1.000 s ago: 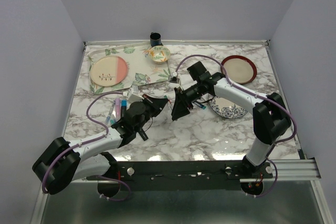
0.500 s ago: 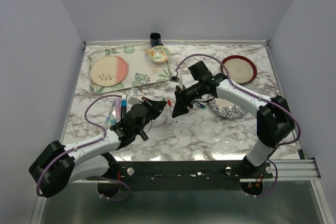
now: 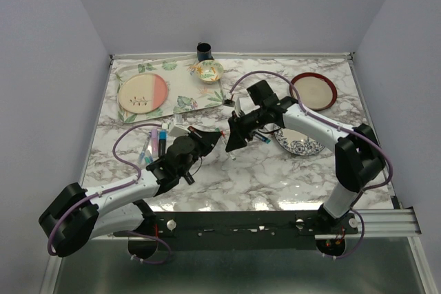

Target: Open the pen caps

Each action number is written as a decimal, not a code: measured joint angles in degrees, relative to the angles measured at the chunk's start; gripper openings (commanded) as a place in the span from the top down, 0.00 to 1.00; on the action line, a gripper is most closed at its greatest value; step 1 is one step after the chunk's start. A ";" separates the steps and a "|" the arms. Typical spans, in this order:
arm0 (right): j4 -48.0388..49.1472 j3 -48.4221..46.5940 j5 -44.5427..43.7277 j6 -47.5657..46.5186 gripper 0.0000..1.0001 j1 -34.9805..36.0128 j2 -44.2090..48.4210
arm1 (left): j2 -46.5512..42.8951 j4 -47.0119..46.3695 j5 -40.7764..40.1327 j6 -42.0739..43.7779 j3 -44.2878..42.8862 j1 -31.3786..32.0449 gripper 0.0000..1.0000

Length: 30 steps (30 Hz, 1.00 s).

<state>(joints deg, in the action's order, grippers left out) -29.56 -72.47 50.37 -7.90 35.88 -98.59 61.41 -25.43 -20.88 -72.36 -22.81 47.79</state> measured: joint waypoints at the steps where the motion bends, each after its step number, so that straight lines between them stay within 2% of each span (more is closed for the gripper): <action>1: 0.04 0.00 0.02 0.39 0.48 0.00 -0.37 | 0.11 -0.52 0.07 0.07 -0.13 0.17 1.00; 2: 0.04 0.02 0.02 0.55 0.51 0.00 -0.70 | 0.17 -0.96 0.11 0.11 -0.17 0.26 1.00; 3: 0.07 0.02 0.11 0.87 0.61 0.00 -1.09 | 0.24 -1.49 0.13 0.28 -0.20 0.35 1.00; 5: 0.20 0.02 0.42 1.42 0.83 0.00 -1.55 | 0.57 -2.12 0.15 0.63 -0.20 0.35 1.00; 6: 0.20 0.02 0.96 1.64 0.99 0.00 -1.75 | 0.83 -2.36 0.13 0.96 -0.20 0.35 1.00; 9: -0.17 0.02 1.14 2.71 0.99 -0.17 -2.40 | 1.16 -2.73 0.17 1.90 -0.20 0.35 0.79; 10: -0.20 0.02 1.62 2.82 0.99 -0.50 -2.67 | 1.20 -2.71 0.28 1.99 -0.20 0.35 0.68; 13: -0.22 0.02 2.08 2.40 0.99 -0.42 -2.73 | 0.98 -2.75 0.22 2.82 -0.17 0.33 0.59; 22: -0.35 0.00 5.05 0.28 0.99 -0.20 -2.73 | -2.99 -2.27 0.11 5.51 0.33 0.02 0.59; 30: -1.11 0.00 6.36 -1.16 0.99 -0.20 -2.73 | -0.94 -2.82 1.60 6.62 0.07 -0.59 0.62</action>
<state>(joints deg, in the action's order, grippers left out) -30.68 -72.47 56.73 -9.06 35.68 -101.32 60.47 -28.25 -19.29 -65.73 -22.74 47.20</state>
